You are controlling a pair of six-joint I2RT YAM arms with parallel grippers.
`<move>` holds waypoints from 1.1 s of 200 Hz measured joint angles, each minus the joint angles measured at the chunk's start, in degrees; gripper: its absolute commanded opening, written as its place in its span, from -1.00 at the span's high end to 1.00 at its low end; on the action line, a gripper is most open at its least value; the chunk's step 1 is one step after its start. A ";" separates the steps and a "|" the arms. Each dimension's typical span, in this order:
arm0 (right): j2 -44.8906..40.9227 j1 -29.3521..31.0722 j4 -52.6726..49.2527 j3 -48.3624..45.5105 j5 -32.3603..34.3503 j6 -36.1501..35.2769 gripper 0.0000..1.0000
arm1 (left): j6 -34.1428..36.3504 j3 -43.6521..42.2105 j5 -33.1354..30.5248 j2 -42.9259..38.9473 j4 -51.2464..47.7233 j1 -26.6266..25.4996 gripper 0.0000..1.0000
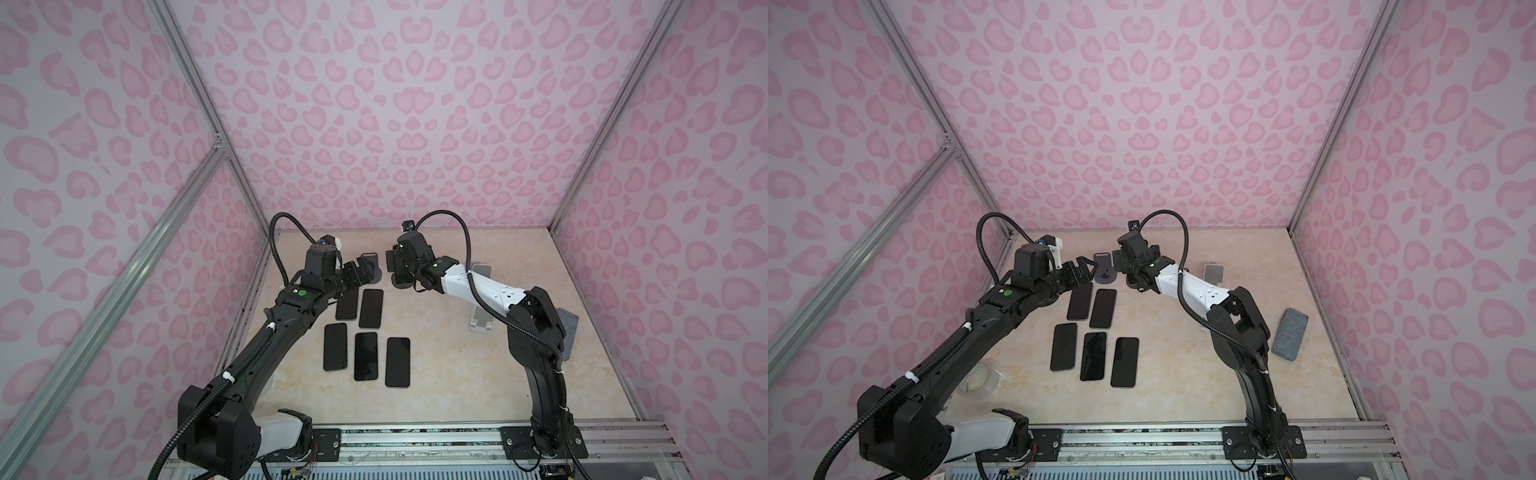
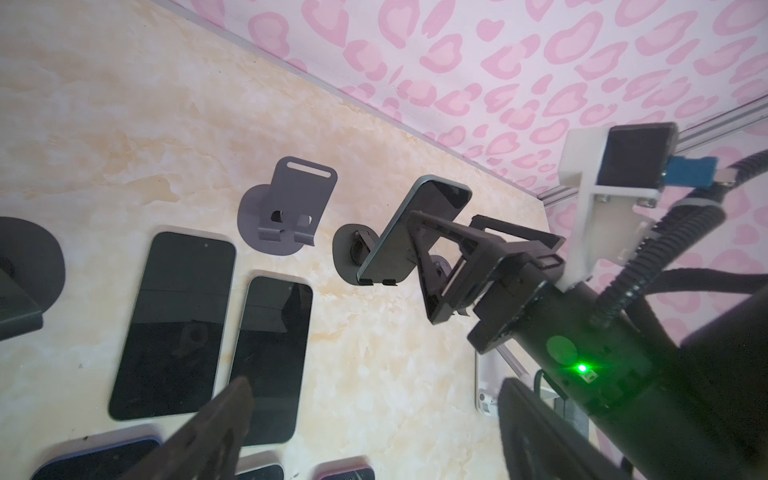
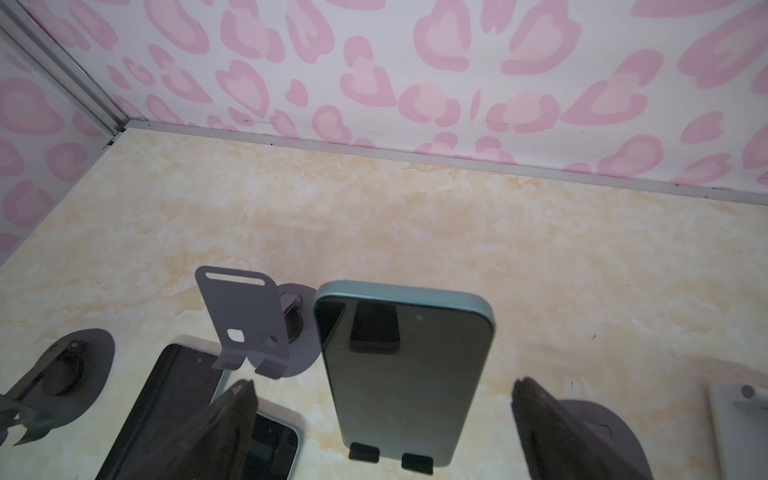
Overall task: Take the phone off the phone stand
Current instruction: 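Lower the right gripper around the teal-edged phone's top and close it, then hold the teal-edged phone and start lifting it off the stand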
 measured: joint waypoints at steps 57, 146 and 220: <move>1.84 -0.48 0.13 0.07 0.98 1.11 -0.93 | -0.04 -0.31 0.44 0.00 0.20 0.22 -0.90; 5.35 -0.76 0.11 3.26 1.70 2.97 -0.81 | -0.50 -0.33 1.09 0.00 0.26 0.55 -0.90; 7.34 -0.76 0.31 3.04 2.60 3.82 -0.74 | -0.68 -0.33 1.49 0.00 1.07 0.87 -0.90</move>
